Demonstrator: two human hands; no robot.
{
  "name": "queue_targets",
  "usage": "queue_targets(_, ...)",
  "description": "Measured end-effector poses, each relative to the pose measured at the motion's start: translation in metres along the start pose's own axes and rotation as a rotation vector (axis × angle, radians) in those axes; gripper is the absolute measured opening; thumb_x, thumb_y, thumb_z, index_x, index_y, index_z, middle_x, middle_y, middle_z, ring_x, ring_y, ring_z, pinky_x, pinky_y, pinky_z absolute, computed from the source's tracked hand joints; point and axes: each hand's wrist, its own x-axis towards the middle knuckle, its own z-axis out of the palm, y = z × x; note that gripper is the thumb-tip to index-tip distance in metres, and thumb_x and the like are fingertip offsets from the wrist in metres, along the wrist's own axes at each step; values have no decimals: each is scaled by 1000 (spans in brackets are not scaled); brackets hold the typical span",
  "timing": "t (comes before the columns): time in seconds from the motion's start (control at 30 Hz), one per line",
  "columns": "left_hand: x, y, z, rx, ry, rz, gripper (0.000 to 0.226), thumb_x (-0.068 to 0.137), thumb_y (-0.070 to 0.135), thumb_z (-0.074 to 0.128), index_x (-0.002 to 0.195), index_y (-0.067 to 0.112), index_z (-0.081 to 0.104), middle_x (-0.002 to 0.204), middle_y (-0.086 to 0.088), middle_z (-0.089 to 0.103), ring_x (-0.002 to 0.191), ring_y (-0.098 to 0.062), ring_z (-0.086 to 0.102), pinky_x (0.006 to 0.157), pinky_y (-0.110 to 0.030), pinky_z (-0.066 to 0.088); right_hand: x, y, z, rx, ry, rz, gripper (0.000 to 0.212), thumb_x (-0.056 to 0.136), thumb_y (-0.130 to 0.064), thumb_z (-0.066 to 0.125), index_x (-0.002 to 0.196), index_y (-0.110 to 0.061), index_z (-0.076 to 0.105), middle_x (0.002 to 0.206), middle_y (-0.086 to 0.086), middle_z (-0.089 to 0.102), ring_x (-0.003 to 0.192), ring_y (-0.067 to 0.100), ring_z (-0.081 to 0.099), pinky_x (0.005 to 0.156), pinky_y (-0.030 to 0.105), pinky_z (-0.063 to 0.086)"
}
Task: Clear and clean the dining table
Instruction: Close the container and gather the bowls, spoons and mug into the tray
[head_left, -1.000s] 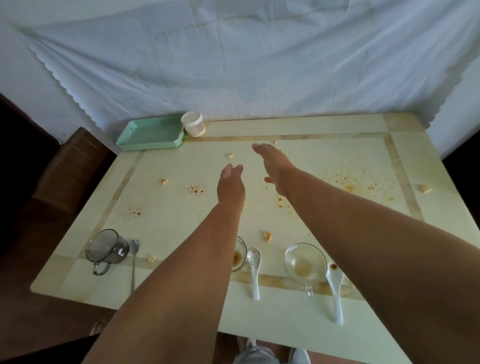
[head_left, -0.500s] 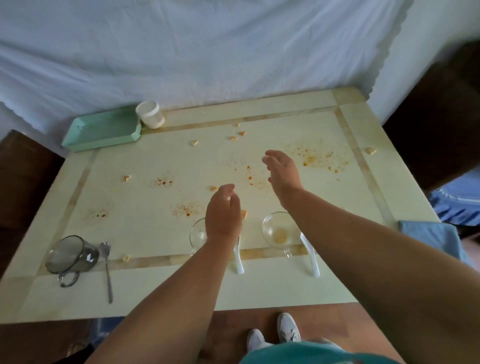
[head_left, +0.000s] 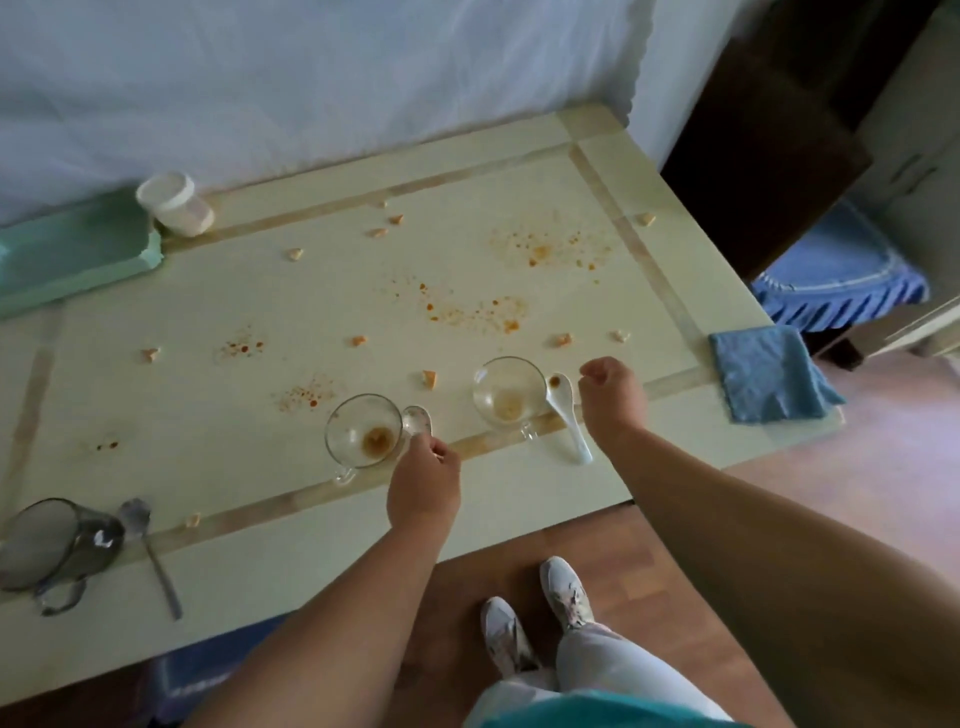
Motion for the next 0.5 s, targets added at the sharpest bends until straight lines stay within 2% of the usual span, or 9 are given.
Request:
queue_targets(0.13,0,-18,9,84,-50,-121,13,92,28,52,97,17,58,88,1,62,77,-21,56,65,-31,41,3,19,10,-125,-37,4,16,85,-15,47,92,-21,61,89,-3,64,87,22,61,73,33,50)
queue_targets(0.2,2,-25,11,78,-60,-183,18,90,29,53,99,15,58,91,-2,65,78,-23,58,65,-32,42,5,24,17,-204,-79,4,20,86,-17,47,98,-19,62,93,0,65,88,24,60,69,31,46)
queue_targets(0.33,2,-30,18,55,-85,-284,32,91,30,56,112,6,51,104,-10,65,91,-30,62,68,-34,40,9,40,30,-341,-111,-36,35,89,-26,56,123,-14,56,119,8,59,110,28,54,89,36,45)
queue_targets(0.4,4,-32,23,54,-91,-321,36,91,32,57,115,6,48,108,-10,65,96,-32,64,69,-35,43,11,47,34,-380,-136,-27,43,90,-30,61,126,-10,50,123,11,55,115,31,51,94,38,42)
queue_targets(0.5,6,-31,30,38,-74,-349,37,90,34,58,113,7,46,107,-9,67,94,-32,65,68,-36,47,12,53,38,-429,-147,-8,46,87,-31,67,124,-9,49,122,12,53,112,31,51,95,39,42)
